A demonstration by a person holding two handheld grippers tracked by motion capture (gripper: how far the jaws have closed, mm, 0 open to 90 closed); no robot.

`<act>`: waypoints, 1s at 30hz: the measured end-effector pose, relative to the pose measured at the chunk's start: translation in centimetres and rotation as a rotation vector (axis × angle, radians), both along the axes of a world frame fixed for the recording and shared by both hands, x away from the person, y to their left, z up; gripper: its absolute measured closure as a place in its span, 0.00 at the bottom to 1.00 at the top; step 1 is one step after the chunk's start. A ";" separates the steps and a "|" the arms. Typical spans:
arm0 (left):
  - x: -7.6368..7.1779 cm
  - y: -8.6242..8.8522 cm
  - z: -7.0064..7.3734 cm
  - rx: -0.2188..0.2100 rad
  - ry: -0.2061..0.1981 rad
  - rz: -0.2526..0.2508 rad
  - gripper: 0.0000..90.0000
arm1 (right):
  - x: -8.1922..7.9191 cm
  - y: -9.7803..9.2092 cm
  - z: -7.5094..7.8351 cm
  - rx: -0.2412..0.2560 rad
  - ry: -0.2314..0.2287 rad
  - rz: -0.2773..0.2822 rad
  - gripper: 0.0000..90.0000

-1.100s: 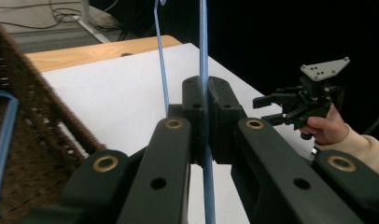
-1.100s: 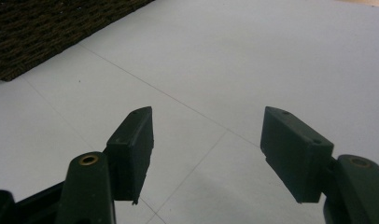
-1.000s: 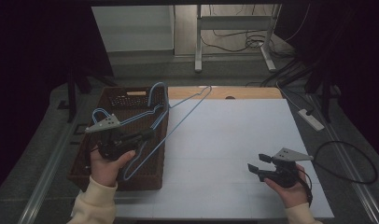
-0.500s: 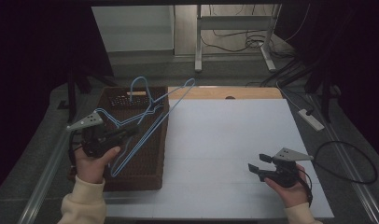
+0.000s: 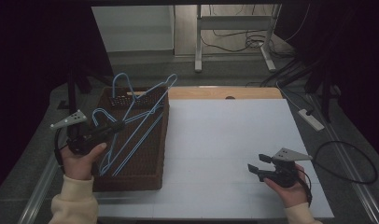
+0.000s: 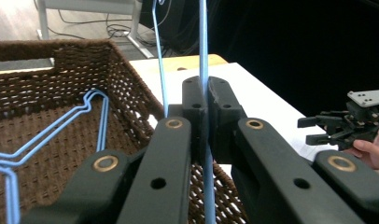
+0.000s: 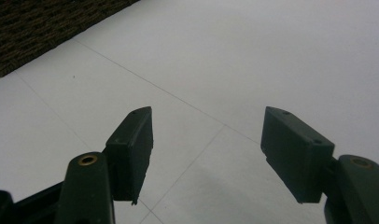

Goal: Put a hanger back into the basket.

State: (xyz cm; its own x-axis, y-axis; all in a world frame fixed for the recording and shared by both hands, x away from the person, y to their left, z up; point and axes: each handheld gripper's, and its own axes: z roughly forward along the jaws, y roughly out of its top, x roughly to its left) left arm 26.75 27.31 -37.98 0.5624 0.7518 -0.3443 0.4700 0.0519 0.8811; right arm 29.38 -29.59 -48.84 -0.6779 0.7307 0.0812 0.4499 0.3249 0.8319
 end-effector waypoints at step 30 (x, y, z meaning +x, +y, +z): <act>2.0 1.8 -2.6 0.056 0.085 0.040 0.96 | 0.0 0.1 -0.1 -0.013 0.003 0.003 0.39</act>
State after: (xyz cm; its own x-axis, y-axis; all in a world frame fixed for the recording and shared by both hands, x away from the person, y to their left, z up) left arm 28.74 29.10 -40.55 0.5025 0.7922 -0.3463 0.5419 0.0235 0.8401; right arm 29.41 -29.49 -48.96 -0.6802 0.7293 0.0734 0.4509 0.3374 0.8264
